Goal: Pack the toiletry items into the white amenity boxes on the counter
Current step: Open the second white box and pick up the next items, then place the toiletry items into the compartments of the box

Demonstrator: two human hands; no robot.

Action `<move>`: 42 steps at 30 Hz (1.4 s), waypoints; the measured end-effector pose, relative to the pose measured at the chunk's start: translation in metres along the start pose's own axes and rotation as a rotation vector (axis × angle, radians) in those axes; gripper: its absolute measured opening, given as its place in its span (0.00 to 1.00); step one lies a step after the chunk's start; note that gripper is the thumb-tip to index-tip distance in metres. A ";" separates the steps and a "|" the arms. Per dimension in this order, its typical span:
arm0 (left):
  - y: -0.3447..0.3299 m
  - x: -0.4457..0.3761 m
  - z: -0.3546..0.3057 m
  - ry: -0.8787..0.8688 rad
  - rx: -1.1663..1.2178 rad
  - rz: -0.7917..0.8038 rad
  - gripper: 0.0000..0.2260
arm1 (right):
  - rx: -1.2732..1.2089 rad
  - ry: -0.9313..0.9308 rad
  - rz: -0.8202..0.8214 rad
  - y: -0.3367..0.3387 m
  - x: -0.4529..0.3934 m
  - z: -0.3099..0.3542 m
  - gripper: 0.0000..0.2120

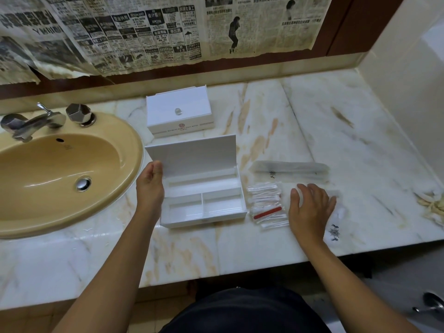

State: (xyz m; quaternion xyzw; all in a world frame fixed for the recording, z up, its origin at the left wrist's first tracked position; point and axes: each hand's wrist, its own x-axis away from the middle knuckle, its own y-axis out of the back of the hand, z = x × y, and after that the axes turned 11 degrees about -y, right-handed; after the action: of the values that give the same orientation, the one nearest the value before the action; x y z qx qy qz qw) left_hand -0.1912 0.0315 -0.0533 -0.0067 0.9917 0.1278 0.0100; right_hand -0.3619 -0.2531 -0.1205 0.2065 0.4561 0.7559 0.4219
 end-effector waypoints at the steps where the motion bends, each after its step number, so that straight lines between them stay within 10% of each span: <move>1: 0.000 0.000 0.000 0.001 0.002 -0.001 0.17 | -0.039 -0.008 0.012 0.000 -0.001 0.003 0.27; 14: 0.000 0.000 0.000 -0.008 0.014 0.003 0.14 | -0.461 -0.022 0.171 -0.002 -0.004 0.047 0.18; 20: 0.001 0.001 0.001 -0.031 0.029 0.011 0.15 | -0.165 0.101 -0.024 0.006 -0.023 0.072 0.13; 27: 0.006 -0.004 0.009 0.005 0.095 0.058 0.13 | 0.339 0.109 0.297 0.013 -0.054 0.097 0.16; 37: 0.013 -0.005 0.001 0.049 0.114 0.101 0.13 | -0.009 0.186 -0.008 0.007 -0.056 0.097 0.08; 42: 0.016 -0.009 0.004 0.087 0.133 0.116 0.29 | -0.353 0.188 -0.174 0.035 -0.049 0.131 0.09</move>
State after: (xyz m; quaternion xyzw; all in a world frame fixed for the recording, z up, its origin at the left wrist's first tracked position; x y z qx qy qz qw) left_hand -0.1828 0.0479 -0.0535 0.0461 0.9962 0.0618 -0.0400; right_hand -0.2591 -0.2343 -0.0210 0.0178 0.3700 0.8006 0.4709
